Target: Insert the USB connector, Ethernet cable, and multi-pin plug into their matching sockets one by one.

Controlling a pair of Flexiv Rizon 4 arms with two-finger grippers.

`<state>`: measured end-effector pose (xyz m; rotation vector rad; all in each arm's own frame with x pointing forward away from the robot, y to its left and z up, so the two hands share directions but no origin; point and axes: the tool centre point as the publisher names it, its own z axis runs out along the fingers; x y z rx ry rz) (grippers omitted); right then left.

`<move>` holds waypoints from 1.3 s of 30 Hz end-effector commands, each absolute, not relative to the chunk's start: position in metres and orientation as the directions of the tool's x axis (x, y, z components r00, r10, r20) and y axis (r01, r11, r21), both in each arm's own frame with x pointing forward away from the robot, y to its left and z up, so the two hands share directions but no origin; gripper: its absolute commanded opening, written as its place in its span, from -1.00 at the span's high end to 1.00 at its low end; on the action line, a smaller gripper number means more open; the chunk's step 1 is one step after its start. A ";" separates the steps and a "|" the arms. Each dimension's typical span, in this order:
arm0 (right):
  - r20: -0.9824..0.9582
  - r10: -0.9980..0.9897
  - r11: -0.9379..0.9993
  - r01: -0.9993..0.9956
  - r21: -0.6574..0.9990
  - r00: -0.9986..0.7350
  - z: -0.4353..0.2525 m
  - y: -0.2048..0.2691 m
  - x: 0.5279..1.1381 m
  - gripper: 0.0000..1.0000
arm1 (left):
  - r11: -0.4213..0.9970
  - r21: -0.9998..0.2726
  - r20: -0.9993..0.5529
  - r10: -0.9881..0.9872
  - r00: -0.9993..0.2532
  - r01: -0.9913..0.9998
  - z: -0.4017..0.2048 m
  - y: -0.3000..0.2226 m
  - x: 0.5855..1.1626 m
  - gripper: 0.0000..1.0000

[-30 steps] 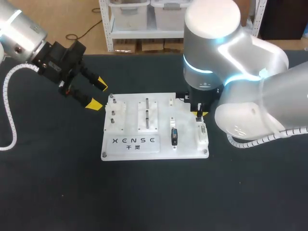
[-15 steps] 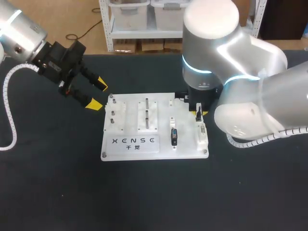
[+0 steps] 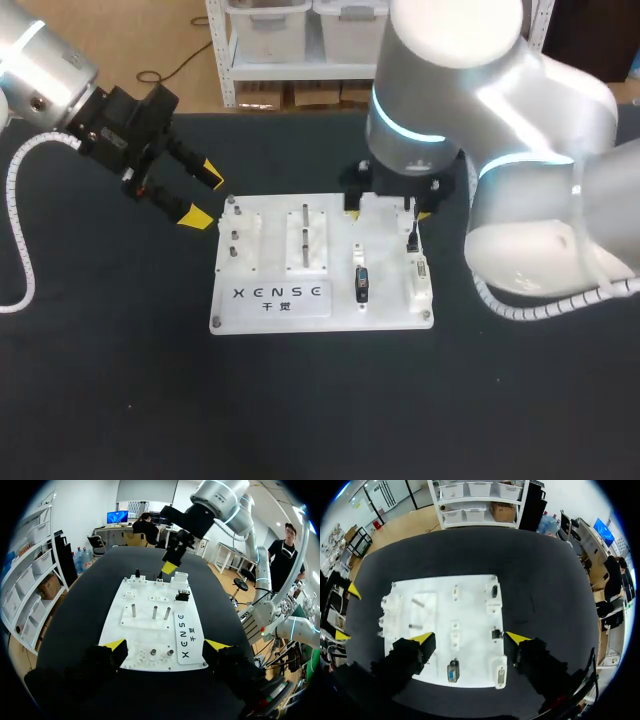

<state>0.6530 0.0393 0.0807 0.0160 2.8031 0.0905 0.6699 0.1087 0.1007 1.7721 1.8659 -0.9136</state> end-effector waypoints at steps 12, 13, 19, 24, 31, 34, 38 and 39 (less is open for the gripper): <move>-0.213 -0.019 0.996 -0.037 0.077 -0.977 0.051 0.069 0.608 -1.00 | -0.026 -0.179 -0.690 0.716 -0.107 0.984 0.100 0.109 0.671 -1.00; -0.210 -0.018 0.997 -0.034 0.075 -0.978 0.049 0.070 0.606 -1.00 | -0.026 -0.179 -0.690 0.716 -0.107 0.984 0.100 0.109 0.671 -1.00; -0.184 -0.011 0.998 -0.022 0.058 -0.983 0.033 0.071 0.604 -1.00 | -0.026 -0.179 -0.690 0.716 -0.107 0.984 0.100 0.109 0.671 -1.00; -0.169 -0.010 0.999 -0.018 0.046 -0.986 0.024 0.071 0.604 -1.00 | -0.026 -0.179 -0.690 0.716 -0.107 0.984 0.100 0.109 0.671 -1.00; -0.164 -0.018 0.999 -0.025 0.035 -0.986 0.017 0.070 0.602 0.15 | -0.026 -0.179 -0.690 0.716 -0.107 0.984 0.100 0.109 0.671 -1.00; -0.163 -0.020 0.999 -0.025 0.030 -0.986 0.014 0.070 0.601 0.34 | -0.026 -0.179 -0.690 0.716 -0.107 0.984 0.100 0.109 0.671 -1.00; -0.162 -0.022 0.999 -0.027 0.025 -0.987 0.011 0.068 0.602 0.87 | -0.026 -0.179 -0.690 0.716 -0.107 0.984 0.100 0.109 0.671 -1.00; -0.162 -0.023 0.999 -0.027 0.025 -0.987 0.011 0.068 0.602 1.00 | -0.026 -0.179 -0.690 0.716 -0.107 0.984 0.100 0.109 0.671 -1.00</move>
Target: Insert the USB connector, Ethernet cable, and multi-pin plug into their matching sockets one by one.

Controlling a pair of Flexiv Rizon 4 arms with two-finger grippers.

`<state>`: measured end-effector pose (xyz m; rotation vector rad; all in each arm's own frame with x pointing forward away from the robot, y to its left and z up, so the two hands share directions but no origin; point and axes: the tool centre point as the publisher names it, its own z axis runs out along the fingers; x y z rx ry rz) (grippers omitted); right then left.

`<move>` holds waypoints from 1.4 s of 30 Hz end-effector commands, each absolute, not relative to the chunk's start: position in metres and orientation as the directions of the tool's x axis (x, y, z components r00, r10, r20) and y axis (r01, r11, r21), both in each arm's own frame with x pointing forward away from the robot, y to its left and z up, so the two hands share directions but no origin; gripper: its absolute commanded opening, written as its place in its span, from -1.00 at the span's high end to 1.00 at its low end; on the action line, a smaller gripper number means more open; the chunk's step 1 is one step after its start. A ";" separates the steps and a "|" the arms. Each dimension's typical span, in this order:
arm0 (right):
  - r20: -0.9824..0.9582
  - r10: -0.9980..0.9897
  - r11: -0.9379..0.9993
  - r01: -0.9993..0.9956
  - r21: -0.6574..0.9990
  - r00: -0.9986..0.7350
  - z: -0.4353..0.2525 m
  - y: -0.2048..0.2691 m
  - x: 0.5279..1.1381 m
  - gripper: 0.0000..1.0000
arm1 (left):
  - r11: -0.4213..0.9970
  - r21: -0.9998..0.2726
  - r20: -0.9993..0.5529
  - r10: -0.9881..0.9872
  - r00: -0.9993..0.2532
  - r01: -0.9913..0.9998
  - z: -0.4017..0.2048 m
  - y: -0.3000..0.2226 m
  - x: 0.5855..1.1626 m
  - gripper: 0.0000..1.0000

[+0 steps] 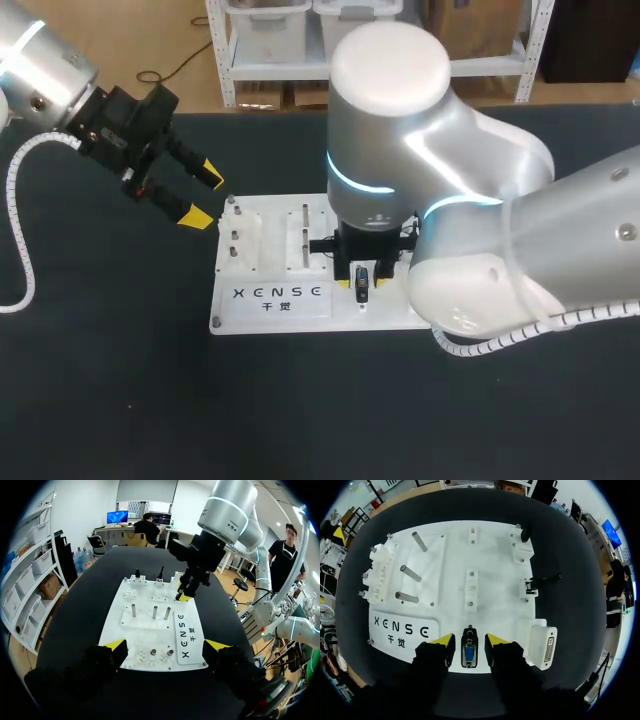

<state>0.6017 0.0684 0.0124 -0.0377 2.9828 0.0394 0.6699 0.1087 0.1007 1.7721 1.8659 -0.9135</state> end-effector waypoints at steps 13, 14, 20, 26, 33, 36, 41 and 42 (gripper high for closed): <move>-0.250 -0.024 0.996 -0.045 0.076 -0.968 0.049 0.056 0.608 1.00 | -0.026 -0.179 -0.690 0.716 -0.107 0.984 0.100 0.109 0.671 -1.00; -0.263 -0.023 0.996 -0.044 0.076 -0.965 0.054 0.054 0.609 1.00 | -0.026 -0.179 -0.690 0.716 -0.107 0.984 0.100 0.109 0.671 -1.00; -0.298 -0.010 0.995 -0.039 0.093 -0.954 0.081 0.040 0.611 1.00 | -0.026 -0.179 -0.690 0.716 -0.107 0.984 0.100 0.109 0.671 -1.00; -0.313 -0.011 0.996 -0.037 0.079 -0.950 0.091 0.021 0.608 1.00 | -0.026 -0.179 -0.690 0.716 -0.107 0.984 0.100 0.109 0.671 -1.00; -0.301 0.000 0.999 -0.014 0.046 -0.954 0.082 0.004 0.606 1.00 | -0.026 -0.179 -0.690 0.716 -0.107 0.984 0.100 0.109 0.671 -1.00; -0.299 0.005 0.999 -0.007 0.039 -0.954 0.078 0.000 0.607 1.00 | -0.026 -0.179 -0.690 0.716 -0.107 0.984 0.100 0.109 0.671 -1.00; -0.291 0.007 1.000 0.000 0.024 -0.957 0.071 -0.003 0.606 1.00 | -0.026 -0.179 -0.690 0.716 -0.107 0.984 0.100 0.109 0.671 -1.00; -0.287 0.008 1.000 0.002 0.022 -0.958 0.070 -0.004 0.606 1.00 | -0.026 -0.179 -0.690 0.716 -0.107 0.984 0.100 0.109 0.671 -1.00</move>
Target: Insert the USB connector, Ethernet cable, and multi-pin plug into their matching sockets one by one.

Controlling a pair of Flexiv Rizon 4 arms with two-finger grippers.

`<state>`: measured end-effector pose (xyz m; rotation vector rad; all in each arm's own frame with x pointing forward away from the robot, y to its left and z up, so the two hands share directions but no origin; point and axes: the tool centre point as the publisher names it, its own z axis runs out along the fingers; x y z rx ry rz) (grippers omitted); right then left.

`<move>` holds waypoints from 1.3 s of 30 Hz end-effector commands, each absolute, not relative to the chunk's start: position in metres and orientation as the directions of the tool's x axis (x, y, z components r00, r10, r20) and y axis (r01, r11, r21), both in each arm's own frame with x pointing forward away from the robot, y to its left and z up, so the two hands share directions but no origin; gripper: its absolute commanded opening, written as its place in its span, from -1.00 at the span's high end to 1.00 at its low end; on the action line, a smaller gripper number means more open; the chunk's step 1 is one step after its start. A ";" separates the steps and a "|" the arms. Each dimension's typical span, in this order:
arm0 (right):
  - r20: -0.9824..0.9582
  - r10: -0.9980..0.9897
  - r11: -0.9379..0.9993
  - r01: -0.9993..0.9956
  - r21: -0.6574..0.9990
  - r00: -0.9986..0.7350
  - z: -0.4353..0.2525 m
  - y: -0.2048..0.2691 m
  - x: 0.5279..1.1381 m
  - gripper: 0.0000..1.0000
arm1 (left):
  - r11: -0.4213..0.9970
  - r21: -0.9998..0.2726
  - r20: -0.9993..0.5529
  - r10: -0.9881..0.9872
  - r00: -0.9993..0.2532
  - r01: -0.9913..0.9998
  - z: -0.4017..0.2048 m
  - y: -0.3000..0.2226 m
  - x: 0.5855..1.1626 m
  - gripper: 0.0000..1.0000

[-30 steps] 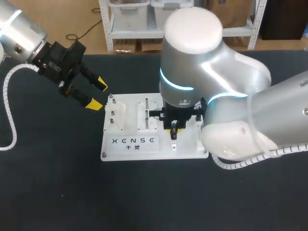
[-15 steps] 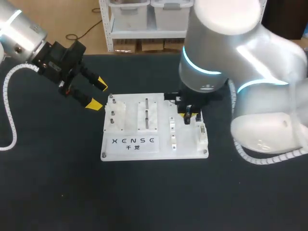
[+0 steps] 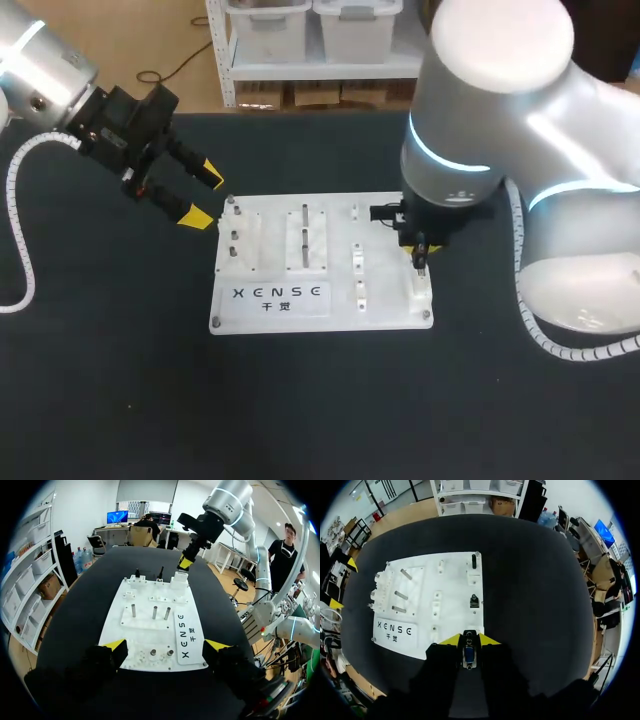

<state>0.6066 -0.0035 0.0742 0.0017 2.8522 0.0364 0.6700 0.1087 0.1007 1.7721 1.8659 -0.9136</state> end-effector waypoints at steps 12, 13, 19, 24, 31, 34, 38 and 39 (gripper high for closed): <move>-0.279 0.017 1.000 0.014 0.014 -0.960 0.065 -0.010 0.603 1.00 | -0.026 -0.179 -0.690 0.716 -0.107 0.984 0.100 0.109 0.671 -1.00; -0.280 0.018 1.000 0.014 0.015 -0.960 0.065 -0.010 0.603 1.00 | -0.026 -0.179 -0.690 0.716 -0.107 0.984 0.100 0.109 0.671 -1.00; -0.276 0.018 1.000 0.013 0.020 -0.961 0.063 -0.007 0.602 1.00 | -0.026 -0.179 -0.690 0.716 -0.107 0.984 0.100 0.109 0.671 -1.00; -0.276 0.017 1.000 0.012 0.017 -0.961 0.061 -0.005 0.600 1.00 | -0.026 -0.179 -0.690 0.716 -0.107 0.984 0.100 0.109 0.671 -1.00; -0.279 0.017 1.000 0.016 0.008 -0.960 0.058 -0.004 0.598 1.00 | -0.026 -0.179 -0.690 0.716 -0.107 0.984 0.100 0.109 0.671 -1.00; -0.282 0.020 1.000 0.019 0.008 -0.959 0.058 -0.004 0.598 1.00 | -0.026 -0.179 -0.690 0.716 -0.107 0.984 0.100 0.109 0.671 -1.00; -0.288 0.020 1.000 0.020 0.004 -0.957 0.059 -0.005 0.598 1.00 | -0.026 -0.179 -0.690 0.716 -0.107 0.984 0.100 0.109 0.671 -1.00; -0.290 0.021 1.000 0.021 0.003 -0.957 0.059 -0.005 0.599 1.00 | -0.026 -0.179 -0.690 0.716 -0.107 0.984 0.100 0.109 0.671 -1.00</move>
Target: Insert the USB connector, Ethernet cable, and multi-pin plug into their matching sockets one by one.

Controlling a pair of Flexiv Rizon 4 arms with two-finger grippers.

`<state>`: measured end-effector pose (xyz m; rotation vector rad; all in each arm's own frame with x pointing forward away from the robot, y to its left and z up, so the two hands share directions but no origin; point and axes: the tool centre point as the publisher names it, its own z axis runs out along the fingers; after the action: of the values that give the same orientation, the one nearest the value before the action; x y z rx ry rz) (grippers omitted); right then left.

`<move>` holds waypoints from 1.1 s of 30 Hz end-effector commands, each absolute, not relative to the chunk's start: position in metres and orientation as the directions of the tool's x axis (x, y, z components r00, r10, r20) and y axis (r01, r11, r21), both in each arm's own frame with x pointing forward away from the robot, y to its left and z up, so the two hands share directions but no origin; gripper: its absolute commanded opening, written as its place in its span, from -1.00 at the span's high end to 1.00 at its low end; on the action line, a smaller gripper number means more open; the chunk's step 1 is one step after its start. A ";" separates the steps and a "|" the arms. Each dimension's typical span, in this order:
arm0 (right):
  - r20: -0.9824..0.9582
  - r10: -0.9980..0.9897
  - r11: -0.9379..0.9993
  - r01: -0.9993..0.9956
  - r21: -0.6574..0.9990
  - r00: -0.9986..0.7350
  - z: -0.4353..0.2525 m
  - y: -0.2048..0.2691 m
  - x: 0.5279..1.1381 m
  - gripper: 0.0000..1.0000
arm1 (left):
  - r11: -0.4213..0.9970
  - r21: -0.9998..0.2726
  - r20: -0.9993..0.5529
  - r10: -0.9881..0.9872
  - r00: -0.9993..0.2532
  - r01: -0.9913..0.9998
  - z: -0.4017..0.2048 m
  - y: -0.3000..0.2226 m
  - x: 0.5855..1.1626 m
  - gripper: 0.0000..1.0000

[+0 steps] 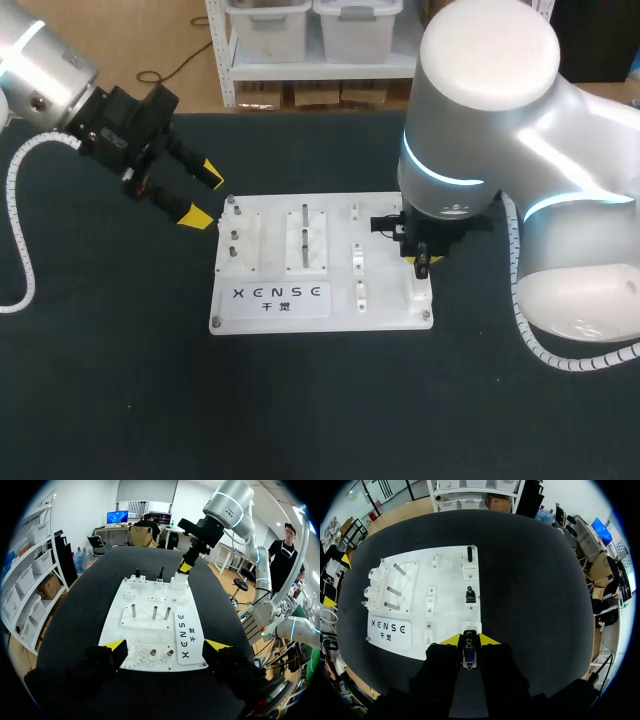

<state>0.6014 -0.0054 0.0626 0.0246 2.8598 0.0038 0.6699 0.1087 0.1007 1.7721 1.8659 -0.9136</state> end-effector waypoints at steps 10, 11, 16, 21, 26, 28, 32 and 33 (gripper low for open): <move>-0.290 0.019 1.000 0.020 -0.002 -0.957 0.058 -0.007 0.599 1.00 | -0.026 -0.179 -0.690 0.716 -0.107 0.984 0.100 0.109 0.671 -1.00; -0.290 0.018 1.000 0.020 -0.002 -0.957 0.058 -0.007 0.600 1.00 | -0.026 -0.179 -0.690 0.716 -0.107 0.984 0.100 0.109 0.671 -1.00; -0.290 0.019 1.000 0.020 -0.001 -0.957 0.058 -0.008 0.601 1.00 | -0.026 -0.179 -0.690 0.716 -0.107 0.984 0.100 0.109 0.671 -1.00; -0.291 0.020 1.000 0.021 0.000 -0.956 0.058 -0.009 0.602 1.00 | -0.026 -0.179 -0.690 0.716 -0.107 0.984 0.100 0.109 0.671 -1.00; -0.293 0.020 1.000 0.021 0.001 -0.956 0.059 -0.009 0.603 1.00 | -0.026 -0.179 -0.690 0.716 -0.107 0.984 0.100 0.109 0.671 -1.00; -0.294 0.019 1.000 0.019 0.001 -0.955 0.059 -0.010 0.604 1.00 | -0.026 -0.179 -0.690 0.716 -0.107 0.984 0.100 0.109 0.671 -1.00; -0.299 0.023 1.000 0.023 0.001 -0.954 0.061 -0.012 0.607 1.00 | -0.026 -0.179 -0.690 0.716 -0.107 0.984 0.100 0.109 0.671 -1.00; -0.300 0.022 1.000 0.023 0.001 -0.954 0.061 -0.012 0.607 1.00 | -0.026 -0.179 -0.690 0.716 -0.107 0.984 0.100 0.109 0.671 -1.00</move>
<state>0.6066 -0.0095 0.0619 0.0305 2.8450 -0.0065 0.6700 0.1087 0.1007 1.7721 1.8659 -0.9135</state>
